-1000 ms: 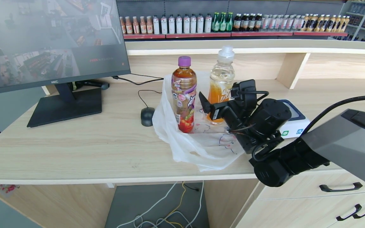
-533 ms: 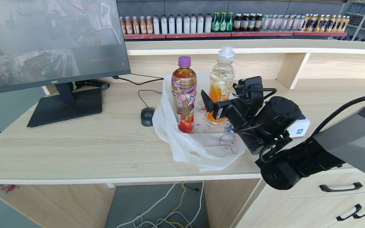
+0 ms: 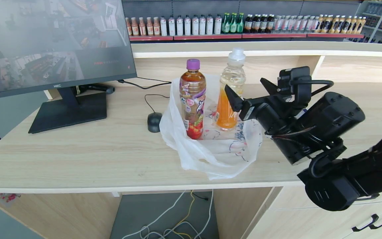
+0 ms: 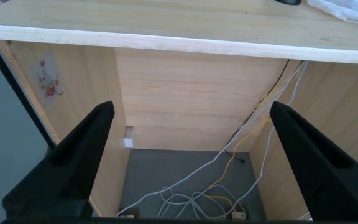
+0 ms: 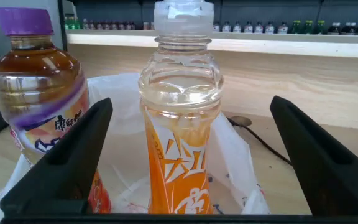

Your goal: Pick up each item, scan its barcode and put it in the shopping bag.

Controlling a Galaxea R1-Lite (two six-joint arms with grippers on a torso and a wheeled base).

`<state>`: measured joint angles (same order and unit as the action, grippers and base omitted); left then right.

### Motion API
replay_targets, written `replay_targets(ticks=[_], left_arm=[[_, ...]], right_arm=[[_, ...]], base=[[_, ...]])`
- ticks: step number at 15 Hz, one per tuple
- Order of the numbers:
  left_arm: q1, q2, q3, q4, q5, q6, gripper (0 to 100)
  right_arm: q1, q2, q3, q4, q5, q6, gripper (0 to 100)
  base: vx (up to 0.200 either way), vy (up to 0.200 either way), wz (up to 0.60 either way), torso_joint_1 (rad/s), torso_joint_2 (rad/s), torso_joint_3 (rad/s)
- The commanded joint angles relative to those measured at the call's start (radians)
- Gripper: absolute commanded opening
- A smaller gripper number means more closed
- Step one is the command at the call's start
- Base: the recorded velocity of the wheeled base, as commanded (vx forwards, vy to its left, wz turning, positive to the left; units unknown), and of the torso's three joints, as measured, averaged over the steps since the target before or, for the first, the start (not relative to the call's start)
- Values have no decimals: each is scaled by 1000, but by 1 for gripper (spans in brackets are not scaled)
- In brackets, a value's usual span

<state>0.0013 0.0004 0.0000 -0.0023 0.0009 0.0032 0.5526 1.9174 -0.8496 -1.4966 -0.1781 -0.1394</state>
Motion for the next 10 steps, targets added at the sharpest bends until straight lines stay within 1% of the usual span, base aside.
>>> replay_targets(ticks=[1,3,4,5,6,7,8,9,10], left_arm=[[0,0,0,-1,1,1,100],[0,0,0,-1,1,0,100],[0,0,0,-1,-1,1,100],[0,0,0,-1,-1,0,100],[0,0,0,-1,1,0,100],[0,0,0,-1,-1,0,100],[0,0,0,-1,1,0,100],[0,0,0,-1,1,0,100],[0,0,0,-1,1,1,100]], right_arm=[[-8,-186,147,-8,0,4,100],[-29,-288,268,-19,0,24,100],[-51,-406,403,-30,-1,52,100],[-69,-463,472,-30,-1,64,100],[-105,-584,619,-27,0,87,100],[-122,-672,753,-27,-3,132,100],[-126,-730,848,-27,-3,149,100],[-128,-768,850,6,-4,159,100],[-131,-851,848,104,-6,167,100]], base=[[0,0,0,0,0,0],[0,0,0,0,0,0],[0,0,0,0,0,0],[0,0,0,0,0,0],[0,0,0,0,0,0],[0,0,0,0,0,0],[0,0,0,0,0,0],[0,0,0,0,0,0],[0,0,0,0,0,0]])
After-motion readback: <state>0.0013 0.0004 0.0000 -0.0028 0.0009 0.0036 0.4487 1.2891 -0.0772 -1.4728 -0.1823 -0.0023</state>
